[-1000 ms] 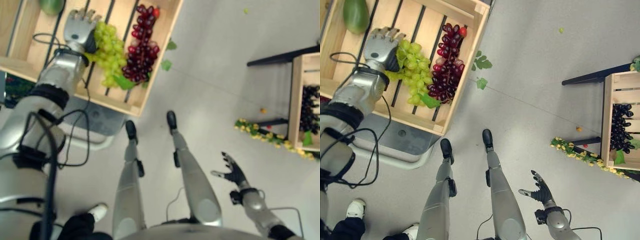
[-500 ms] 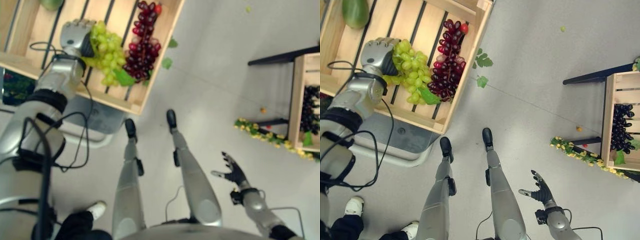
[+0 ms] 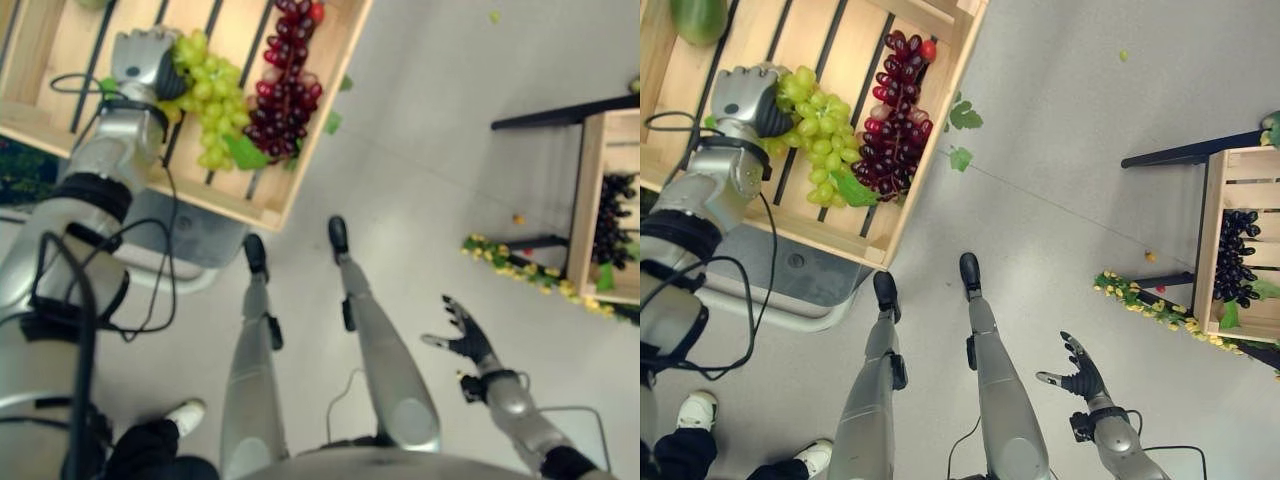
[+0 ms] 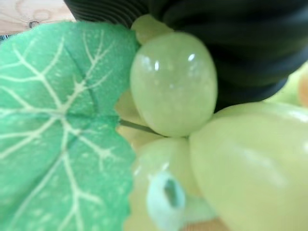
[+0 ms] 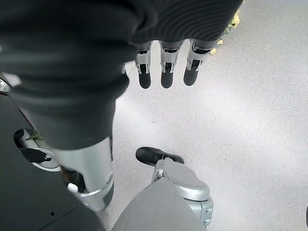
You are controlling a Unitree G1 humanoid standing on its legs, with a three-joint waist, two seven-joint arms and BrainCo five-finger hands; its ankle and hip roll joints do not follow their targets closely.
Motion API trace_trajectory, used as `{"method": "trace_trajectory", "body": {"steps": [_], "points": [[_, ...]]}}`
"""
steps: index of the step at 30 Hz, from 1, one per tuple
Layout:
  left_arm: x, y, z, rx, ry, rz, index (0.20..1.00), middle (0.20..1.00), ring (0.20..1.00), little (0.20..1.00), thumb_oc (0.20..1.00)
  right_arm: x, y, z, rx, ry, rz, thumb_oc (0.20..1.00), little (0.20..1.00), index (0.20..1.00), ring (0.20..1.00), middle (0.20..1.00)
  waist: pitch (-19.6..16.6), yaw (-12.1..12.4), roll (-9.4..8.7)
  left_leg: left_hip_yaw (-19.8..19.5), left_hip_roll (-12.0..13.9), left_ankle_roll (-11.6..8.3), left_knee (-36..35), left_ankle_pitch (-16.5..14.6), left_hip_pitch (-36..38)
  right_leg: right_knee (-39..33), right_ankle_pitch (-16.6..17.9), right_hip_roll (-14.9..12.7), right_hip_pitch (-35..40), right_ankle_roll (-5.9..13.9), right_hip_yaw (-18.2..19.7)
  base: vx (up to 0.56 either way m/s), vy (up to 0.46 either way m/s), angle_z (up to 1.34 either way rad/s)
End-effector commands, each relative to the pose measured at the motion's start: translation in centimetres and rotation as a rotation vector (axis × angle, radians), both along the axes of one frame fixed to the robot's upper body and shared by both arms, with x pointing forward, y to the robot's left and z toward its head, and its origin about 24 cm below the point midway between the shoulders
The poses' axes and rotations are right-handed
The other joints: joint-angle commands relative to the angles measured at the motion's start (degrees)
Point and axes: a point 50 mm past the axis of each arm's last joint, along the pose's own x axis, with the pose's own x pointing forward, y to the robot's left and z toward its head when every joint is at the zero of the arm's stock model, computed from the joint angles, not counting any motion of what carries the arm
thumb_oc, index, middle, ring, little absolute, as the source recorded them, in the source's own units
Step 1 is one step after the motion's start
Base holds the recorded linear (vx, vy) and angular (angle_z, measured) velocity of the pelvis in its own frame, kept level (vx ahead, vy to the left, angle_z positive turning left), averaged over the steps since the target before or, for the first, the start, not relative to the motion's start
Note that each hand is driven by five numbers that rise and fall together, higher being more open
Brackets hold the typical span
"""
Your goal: Pick up the fruits from the basket on one side to the basket on the other side
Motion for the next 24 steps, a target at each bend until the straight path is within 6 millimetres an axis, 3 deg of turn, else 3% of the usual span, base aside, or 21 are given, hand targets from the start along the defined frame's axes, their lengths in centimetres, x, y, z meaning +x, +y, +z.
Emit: {"method": "trace_trajectory", "body": {"steps": [1, 6, 9, 11, 15, 16, 19, 24], "points": [[-0.2, 1.6, -4.2, -0.019, 0.147, 0.056, 0.2, 0.2, 0.2, 0.2, 0.2, -1.9, -1.4, 0.0, -0.012, 0.003, -0.045, 1.0, 1.0, 1.0, 1.0, 1.0, -0.11, 0.31, -3.88, -1.8, -2.44, 0.5, 1.88, -2.19, -3.1, -3.06, 1.85, 1.93, -1.34, 4.02, 1.12, 0.0, 0.0, 0.0], [-0.2, 1.5, -4.9, -0.088, 0.155, 0.038, 0.2, 0.2, 0.2, 0.2, 0.2, -1.8, -1.4, 0.0, -0.014, 0.003, -0.053, 1.0, 1.0, 1.0, 1.0, 1.0, -0.17, 0.41, -3.97, -1.89, -2.47, 0.5, 1.8, -2.08, -3.05, -3.08, 1.88, 1.88, -1.28, 4.01, 0.82, 0.0, 0.0, 0.0], [-0.6, 2.4, -5.9, -0.437, 0.116, -0.006, 0.2, 0.2, 0.2, 0.2, 0.2, -2.2, -1.4, -0.3, 0.0, 0.02, -0.074, 1.0, 1.0, 1.0, 1.0, 1.0, -0.21, 0.68, -4.06, -1.93, -2.65, 0.54, 1.58, -2.0, -2.78, -3.12, 1.9, 1.9, -1.1, 3.85, 0.78, 0.0, 0.0, 0.0], [-0.7, 2.4, -5.9, -0.5, 0.102, -0.024, 0.2, 0.2, 0.2, 0.2, 0.2, -2.4, -1.4, -0.4, 0.005, 0.026, -0.075, 1.0, 1.0, 1.0, 1.0, 1.0, -0.3, 0.67, -4.08, -1.97, -2.67, 0.53, 1.52, -2.01, -2.66, -3.17, 1.9, 1.87, -1.01, 3.82, 0.76, 0.0, 0.0, 0.0], [-1.6, 2.5, -6.9, -0.83, 0.012, -0.157, 0.2, 0.2, 0.2, 0.2, 0.2, -2.5, -1.0, -0.5, 0.012, 0.037, -0.066, 1.0, 1.0, 1.0, 1.0, 1.0, -0.67, 0.91, -3.98, -2.23, -2.78, 0.54, 1.35, -2.02, -1.79, -3.35, 1.97, 1.77, -0.21, 3.69, 0.67, 0.0, 0.0, 0.0], [-1.6, 2.5, -6.9, -0.83, 0.012, -0.157, 0.2, 0.2, 0.2, 0.2, 0.2, -2.5, -1.0, -0.5, 0.012, 0.037, -0.066, 1.0, 1.0, 1.0, 1.0, 1.0, -0.67, 0.9, -3.98, -2.23, -2.78, 0.54, 1.35, -2.02, -1.79, -3.35, 1.97, 1.76, -0.21, 3.69, 0.67, 0.0, 0.0, 0.0], [-3.3, 1.6, -8.3, -1.066, -0.014, -0.357, 0.2, 0.2, 0.2, 0.2, 0.2, -1.7, -1.1, 0.2, 0.015, 0.008, -0.073, 1.0, 1.0, 1.0, 1.0, 1.0, -0.89, 1.77, -3.28, -2.54, -2.99, 0.54, 0.63, -1.83, -0.3, -3.39, 1.81, 1.59, 1.02, 3.62, 0.17, 0.0, 0.0, 0.0], [-5.8, 1.0, -8.4, -1.18, -0.006, -0.539, 0.2, 0.2, 0.2, 0.2, 0.2, -1.1, -1.2, 0.4, 0.009, -0.002, -0.087, 1.0, 1.0, 1.0, 1.0, 1.0, -1.77, 2.84, -2.32, -2.8, -3.1, 0.51, -0.21, -1.63, 1.24, -3.68, 1.54, 1.25, 2.58, 3.76, -0.51, 0.01, -0.005, 0.02]]}}
